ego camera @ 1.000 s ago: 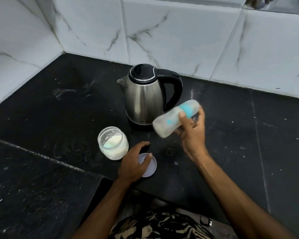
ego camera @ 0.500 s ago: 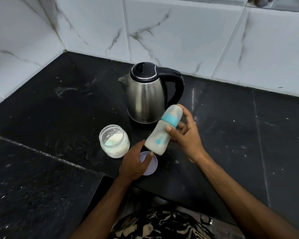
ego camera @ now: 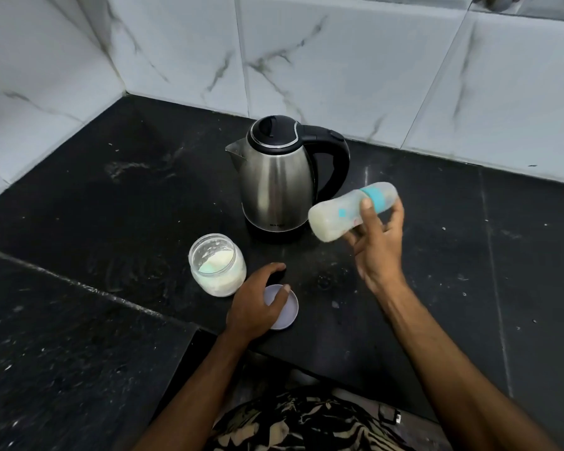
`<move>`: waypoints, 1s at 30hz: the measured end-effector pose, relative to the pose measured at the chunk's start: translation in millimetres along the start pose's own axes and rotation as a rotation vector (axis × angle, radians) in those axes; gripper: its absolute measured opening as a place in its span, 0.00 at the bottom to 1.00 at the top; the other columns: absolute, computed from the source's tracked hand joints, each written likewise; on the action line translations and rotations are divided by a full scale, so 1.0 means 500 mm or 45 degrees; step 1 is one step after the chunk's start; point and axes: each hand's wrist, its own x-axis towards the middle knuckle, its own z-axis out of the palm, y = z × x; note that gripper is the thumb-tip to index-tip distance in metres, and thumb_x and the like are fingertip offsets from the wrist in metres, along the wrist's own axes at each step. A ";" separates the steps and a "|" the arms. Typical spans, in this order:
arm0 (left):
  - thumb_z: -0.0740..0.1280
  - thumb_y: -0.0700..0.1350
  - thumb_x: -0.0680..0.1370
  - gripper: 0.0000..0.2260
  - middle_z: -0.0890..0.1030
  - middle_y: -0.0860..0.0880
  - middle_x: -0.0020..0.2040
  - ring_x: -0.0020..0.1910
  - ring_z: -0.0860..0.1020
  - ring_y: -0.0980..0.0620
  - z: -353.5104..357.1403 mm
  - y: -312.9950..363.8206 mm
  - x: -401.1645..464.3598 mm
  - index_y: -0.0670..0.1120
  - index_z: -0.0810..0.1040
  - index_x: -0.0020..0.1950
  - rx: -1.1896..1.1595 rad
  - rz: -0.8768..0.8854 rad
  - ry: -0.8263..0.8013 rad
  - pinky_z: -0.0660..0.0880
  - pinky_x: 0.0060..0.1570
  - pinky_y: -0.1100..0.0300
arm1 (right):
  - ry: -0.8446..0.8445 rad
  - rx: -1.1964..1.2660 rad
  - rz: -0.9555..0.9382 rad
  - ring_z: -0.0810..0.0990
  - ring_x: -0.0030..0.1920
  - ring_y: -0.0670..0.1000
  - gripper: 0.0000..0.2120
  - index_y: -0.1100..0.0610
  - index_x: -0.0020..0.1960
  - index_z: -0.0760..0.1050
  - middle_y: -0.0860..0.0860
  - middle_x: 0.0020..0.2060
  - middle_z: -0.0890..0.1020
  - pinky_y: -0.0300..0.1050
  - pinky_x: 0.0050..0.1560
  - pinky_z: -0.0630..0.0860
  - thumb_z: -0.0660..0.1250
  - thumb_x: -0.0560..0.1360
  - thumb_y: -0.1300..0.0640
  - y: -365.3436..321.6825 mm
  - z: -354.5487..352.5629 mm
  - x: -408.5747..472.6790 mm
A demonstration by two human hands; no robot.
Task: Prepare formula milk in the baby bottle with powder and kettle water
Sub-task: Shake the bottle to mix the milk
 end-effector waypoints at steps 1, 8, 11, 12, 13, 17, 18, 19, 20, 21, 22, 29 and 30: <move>0.65 0.57 0.76 0.22 0.80 0.55 0.64 0.63 0.77 0.60 0.000 -0.001 0.000 0.49 0.77 0.67 0.009 0.002 0.002 0.72 0.64 0.63 | -0.054 -0.051 0.033 0.82 0.54 0.56 0.35 0.52 0.74 0.61 0.51 0.50 0.84 0.53 0.46 0.83 0.75 0.73 0.55 0.006 0.002 -0.009; 0.67 0.53 0.77 0.19 0.80 0.55 0.62 0.61 0.77 0.59 -0.002 0.003 0.000 0.49 0.77 0.66 0.019 -0.011 0.006 0.71 0.61 0.66 | -0.170 -0.241 0.027 0.84 0.50 0.52 0.35 0.49 0.71 0.64 0.50 0.49 0.85 0.53 0.46 0.83 0.77 0.69 0.57 0.013 0.001 -0.023; 0.66 0.53 0.77 0.19 0.80 0.56 0.64 0.63 0.76 0.61 -0.003 0.004 0.001 0.50 0.77 0.67 0.013 -0.007 -0.006 0.71 0.63 0.65 | -0.030 -0.059 -0.005 0.84 0.51 0.52 0.33 0.53 0.75 0.59 0.47 0.46 0.86 0.54 0.47 0.83 0.70 0.74 0.57 0.006 -0.003 -0.003; 0.66 0.54 0.77 0.20 0.80 0.56 0.63 0.62 0.76 0.61 -0.003 0.002 0.002 0.49 0.77 0.67 0.023 -0.008 -0.003 0.71 0.62 0.64 | -0.081 -0.122 0.023 0.84 0.52 0.53 0.35 0.52 0.75 0.59 0.49 0.48 0.85 0.54 0.47 0.83 0.72 0.73 0.56 0.009 -0.003 -0.012; 0.66 0.55 0.77 0.20 0.80 0.54 0.63 0.61 0.77 0.60 -0.002 0.001 0.003 0.49 0.77 0.67 0.036 -0.012 -0.001 0.72 0.61 0.63 | -0.176 -0.237 0.063 0.84 0.52 0.54 0.37 0.51 0.74 0.60 0.51 0.50 0.85 0.53 0.46 0.83 0.75 0.71 0.56 0.016 -0.003 -0.022; 0.64 0.58 0.76 0.23 0.80 0.55 0.62 0.60 0.77 0.59 0.000 0.000 0.000 0.48 0.76 0.66 0.033 -0.011 0.003 0.71 0.61 0.64 | -0.299 -0.422 0.066 0.84 0.53 0.55 0.36 0.49 0.73 0.62 0.56 0.55 0.82 0.50 0.44 0.82 0.75 0.70 0.59 0.019 -0.008 -0.034; 0.65 0.57 0.76 0.22 0.80 0.56 0.63 0.61 0.77 0.60 -0.001 0.001 0.000 0.48 0.77 0.67 0.025 -0.007 0.003 0.71 0.62 0.65 | -0.181 -0.315 0.032 0.84 0.53 0.55 0.35 0.50 0.73 0.62 0.55 0.54 0.83 0.50 0.44 0.82 0.74 0.71 0.58 0.012 -0.007 -0.024; 0.65 0.56 0.77 0.21 0.80 0.56 0.64 0.62 0.77 0.61 -0.001 0.001 0.000 0.49 0.77 0.67 0.014 -0.008 0.000 0.71 0.63 0.64 | -0.065 -0.184 0.006 0.83 0.52 0.55 0.34 0.52 0.74 0.61 0.53 0.52 0.84 0.50 0.43 0.83 0.72 0.72 0.57 0.006 -0.005 -0.012; 0.65 0.55 0.77 0.21 0.80 0.56 0.64 0.63 0.76 0.61 -0.001 0.002 0.000 0.49 0.77 0.67 0.011 -0.011 -0.002 0.71 0.64 0.64 | 0.017 -0.082 -0.013 0.83 0.52 0.54 0.32 0.53 0.74 0.59 0.50 0.50 0.85 0.50 0.43 0.83 0.70 0.75 0.58 0.004 -0.005 -0.003; 0.66 0.55 0.77 0.20 0.80 0.56 0.64 0.63 0.76 0.61 -0.002 0.003 -0.001 0.49 0.77 0.67 0.014 -0.013 0.000 0.71 0.64 0.64 | 0.042 -0.052 -0.017 0.83 0.52 0.52 0.30 0.53 0.75 0.59 0.47 0.47 0.85 0.50 0.44 0.83 0.68 0.77 0.59 0.007 -0.002 -0.002; 0.66 0.55 0.77 0.20 0.80 0.57 0.64 0.62 0.76 0.61 -0.003 0.002 0.000 0.50 0.77 0.66 0.020 -0.010 0.006 0.72 0.64 0.63 | 0.015 -0.091 0.000 0.83 0.52 0.51 0.29 0.53 0.74 0.59 0.46 0.47 0.86 0.50 0.44 0.83 0.68 0.77 0.59 0.014 0.001 -0.011; 0.68 0.53 0.76 0.18 0.79 0.59 0.61 0.59 0.77 0.62 -0.002 0.004 0.001 0.52 0.77 0.66 -0.011 -0.019 0.018 0.73 0.60 0.61 | -0.186 -0.311 0.056 0.84 0.52 0.53 0.32 0.50 0.72 0.63 0.50 0.50 0.85 0.58 0.49 0.83 0.74 0.73 0.60 0.029 0.010 -0.045; 0.67 0.54 0.76 0.20 0.80 0.57 0.63 0.61 0.77 0.62 -0.001 0.002 0.001 0.50 0.77 0.66 -0.005 -0.015 0.013 0.73 0.62 0.60 | -0.069 -0.200 0.042 0.84 0.51 0.52 0.31 0.51 0.73 0.61 0.47 0.47 0.86 0.57 0.49 0.83 0.71 0.75 0.59 0.024 0.009 -0.032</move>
